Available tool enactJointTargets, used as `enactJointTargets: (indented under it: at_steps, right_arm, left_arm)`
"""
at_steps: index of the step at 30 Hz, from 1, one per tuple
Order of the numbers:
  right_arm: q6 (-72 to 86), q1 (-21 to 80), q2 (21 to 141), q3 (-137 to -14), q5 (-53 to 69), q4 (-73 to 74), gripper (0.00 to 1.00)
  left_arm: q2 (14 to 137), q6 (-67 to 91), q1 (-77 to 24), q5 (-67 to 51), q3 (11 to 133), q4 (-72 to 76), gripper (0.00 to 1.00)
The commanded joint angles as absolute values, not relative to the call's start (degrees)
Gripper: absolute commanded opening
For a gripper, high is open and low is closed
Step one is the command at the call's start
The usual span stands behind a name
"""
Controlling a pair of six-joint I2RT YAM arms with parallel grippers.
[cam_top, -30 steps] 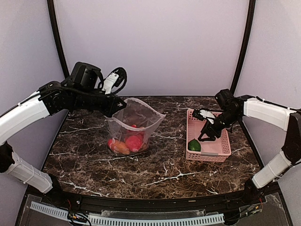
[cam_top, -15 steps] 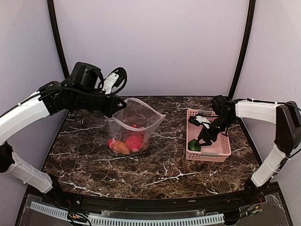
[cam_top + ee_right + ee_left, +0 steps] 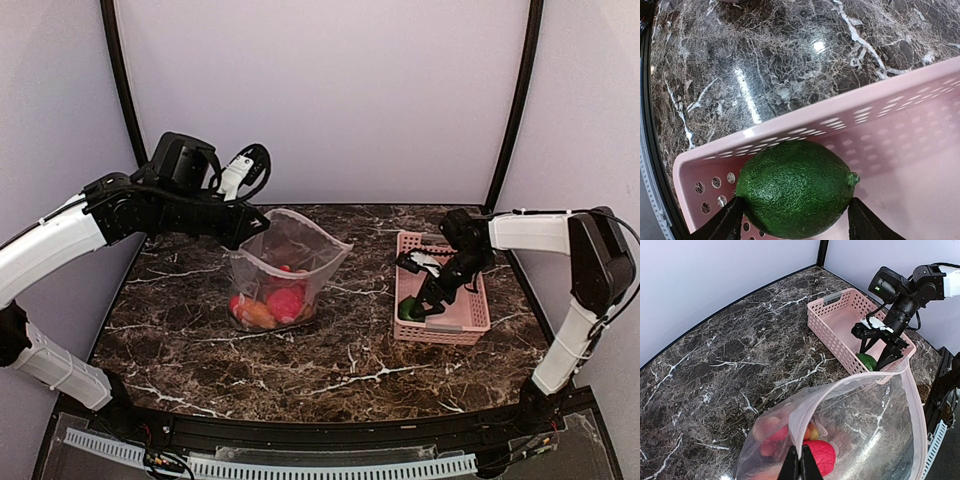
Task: Place the food in the zip-top bag and seal the zipper
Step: Pick up the fake fruit from the bin.
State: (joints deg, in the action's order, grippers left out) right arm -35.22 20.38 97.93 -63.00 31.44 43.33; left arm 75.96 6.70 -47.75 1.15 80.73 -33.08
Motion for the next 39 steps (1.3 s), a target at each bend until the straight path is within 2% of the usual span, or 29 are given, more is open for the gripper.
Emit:
enactJointTargets:
  at_steps: [1,8,17,28,39]
  right_arm:
    - [-34.63,21.17,100.29,-64.15,31.05,43.4,0.68]
    - [-36.21,21.4,101.12,-65.32,36.55,46.88,0.73]
    - [-35.77,21.59,102.55,-67.91,37.88,48.4,0.81]
    - [-32.59,21.88,105.65,-67.6,28.39,46.71,0.81]
    - [-31.74,21.84,99.11,-68.99,27.37,46.5,0.61]
  left_arm:
    - [75.85,7.01,-47.55,0.56,79.7,-32.83,0.01]
    - [76.02,7.27,-47.53,0.18,79.28,-32.4,0.01]
    - [76.03,7.21,-47.5,0.14,79.06,-32.34,0.01]
    - [75.6,7.26,-47.53,0.18,78.25,-32.21,0.01]
    - [75.77,7.32,-47.54,-1.72,77.98,-31.73,0.01]
